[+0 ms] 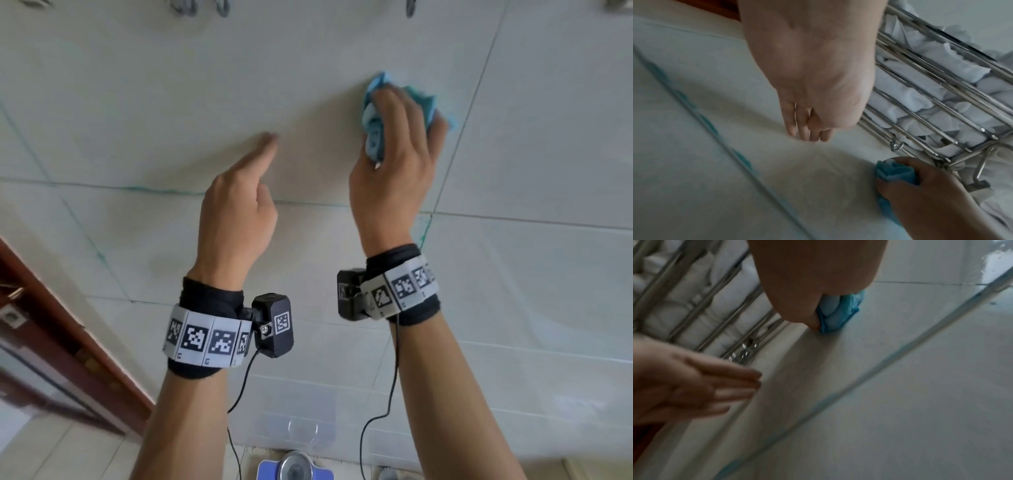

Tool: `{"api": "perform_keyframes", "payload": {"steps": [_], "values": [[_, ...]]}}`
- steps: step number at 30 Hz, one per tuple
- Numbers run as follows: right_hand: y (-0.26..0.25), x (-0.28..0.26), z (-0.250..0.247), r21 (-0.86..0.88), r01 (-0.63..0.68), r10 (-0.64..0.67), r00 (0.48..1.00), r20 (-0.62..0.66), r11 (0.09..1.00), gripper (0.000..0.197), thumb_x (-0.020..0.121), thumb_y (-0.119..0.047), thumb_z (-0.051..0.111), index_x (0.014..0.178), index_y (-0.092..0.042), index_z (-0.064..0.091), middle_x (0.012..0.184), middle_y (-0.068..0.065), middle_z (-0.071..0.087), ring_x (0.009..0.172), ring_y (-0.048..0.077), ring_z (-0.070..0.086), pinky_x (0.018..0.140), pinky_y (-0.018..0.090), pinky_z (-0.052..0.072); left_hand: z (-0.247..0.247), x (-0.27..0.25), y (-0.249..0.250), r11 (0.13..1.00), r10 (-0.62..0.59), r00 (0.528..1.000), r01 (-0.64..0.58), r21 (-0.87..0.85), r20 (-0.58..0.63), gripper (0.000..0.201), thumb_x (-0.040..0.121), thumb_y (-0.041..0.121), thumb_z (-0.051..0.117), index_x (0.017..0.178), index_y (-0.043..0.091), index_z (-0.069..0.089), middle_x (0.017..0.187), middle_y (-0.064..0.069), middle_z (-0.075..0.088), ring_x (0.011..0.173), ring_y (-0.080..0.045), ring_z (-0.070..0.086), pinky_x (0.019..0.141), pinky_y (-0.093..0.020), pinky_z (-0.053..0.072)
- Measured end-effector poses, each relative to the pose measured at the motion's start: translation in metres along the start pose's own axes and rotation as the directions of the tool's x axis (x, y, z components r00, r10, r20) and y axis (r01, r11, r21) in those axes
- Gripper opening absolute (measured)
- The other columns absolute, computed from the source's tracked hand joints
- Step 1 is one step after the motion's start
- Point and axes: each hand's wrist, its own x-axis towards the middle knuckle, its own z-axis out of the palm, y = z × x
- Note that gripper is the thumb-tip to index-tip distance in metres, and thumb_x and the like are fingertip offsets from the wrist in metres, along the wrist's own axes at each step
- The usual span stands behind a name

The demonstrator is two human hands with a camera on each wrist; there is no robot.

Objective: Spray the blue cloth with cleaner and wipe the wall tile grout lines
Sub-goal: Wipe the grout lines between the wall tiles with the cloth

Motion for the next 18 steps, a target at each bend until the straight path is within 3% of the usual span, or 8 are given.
{"api": "perform_keyframes", "payload": {"steps": [3,6,8,11,14,16,18], "values": [[-0.008,-0.043,0.012,0.0,0.09,-0.089,0.977,0.193,0.996,0.052,0.08,0.02,0.054,0.123,-0.003,0.072,0.134,0.008,0.069,0.128,0.036,0.059,0.112,0.046,0.043,-0.005,0.005,-0.008,1.0,0.003,0.996,-0.001,0.023,-0.088,0.071,0.09,-0.008,0.034,0.156,0.014,0.046,0.162,0.0,0.044,0.149,-0.01,0.04,0.12,-0.012,0.025],[-0.021,-0.072,0.014,0.004,0.158,-0.15,0.926,0.345,0.987,0.045,0.085,0.015,0.061,0.122,-0.006,0.073,0.133,0.005,0.07,0.13,0.037,0.052,0.108,0.046,0.047,-0.007,0.008,-0.014,0.998,-0.016,0.994,0.023,0.058,-0.108,0.075,0.088,-0.005,0.031,0.159,0.014,0.04,0.167,-0.002,0.035,0.153,-0.012,0.034,0.115,-0.004,0.018],[-0.026,-0.066,0.009,0.038,0.142,-0.146,0.923,0.355,0.989,0.044,0.086,0.015,0.061,0.122,-0.008,0.073,0.132,0.002,0.071,0.123,0.037,0.056,0.103,0.041,0.05,-0.008,0.007,-0.018,0.997,-0.028,0.995,0.035,0.068,-0.1,0.075,0.089,-0.005,0.031,0.161,0.015,0.037,0.169,-0.001,0.031,0.154,-0.013,0.032,0.114,-0.003,0.017],[-0.033,-0.032,0.005,0.071,0.07,-0.084,0.973,0.215,0.995,0.044,0.089,0.014,0.062,0.125,-0.007,0.073,0.134,0.002,0.07,0.121,0.038,0.059,0.1,0.032,0.047,-0.012,0.005,-0.027,0.995,-0.058,0.993,0.066,0.07,-0.105,0.075,0.09,-0.008,0.033,0.162,0.014,0.033,0.17,-0.001,0.028,0.154,-0.013,0.03,0.109,0.003,0.013],[-0.033,-0.01,0.017,0.023,0.015,-0.018,0.991,0.135,1.0,0.053,0.083,0.018,0.06,0.127,-0.009,0.072,0.135,0.0,0.069,0.125,0.037,0.055,0.098,0.036,0.051,-0.015,0.005,-0.038,0.991,-0.103,0.987,0.113,0.077,-0.119,0.076,0.09,-0.008,0.034,0.163,0.01,0.03,0.171,-0.004,0.025,0.155,-0.015,0.029,0.105,0.007,0.011],[-0.037,-0.022,0.025,0.006,0.1,-0.099,0.976,0.195,0.995,0.053,0.08,0.019,0.056,0.123,-0.008,0.073,0.133,0.002,0.07,0.123,0.036,0.056,0.106,0.039,0.047,-0.019,0.005,-0.044,0.988,-0.119,0.985,0.129,0.083,-0.122,0.075,0.089,-0.007,0.033,0.163,0.01,0.03,0.171,-0.005,0.026,0.154,-0.016,0.03,0.107,0.002,0.013],[-0.045,-0.044,0.029,0.053,0.217,-0.222,0.911,0.347,0.975,0.05,0.082,0.016,0.055,0.12,-0.009,0.073,0.13,0.0,0.071,0.12,0.034,0.057,0.109,0.036,0.045,-0.024,0.006,-0.051,0.988,-0.119,0.985,0.13,0.087,-0.122,0.075,0.089,-0.007,0.033,0.162,0.01,0.032,0.169,-0.004,0.029,0.153,-0.016,0.033,0.109,-0.003,0.017]]}}
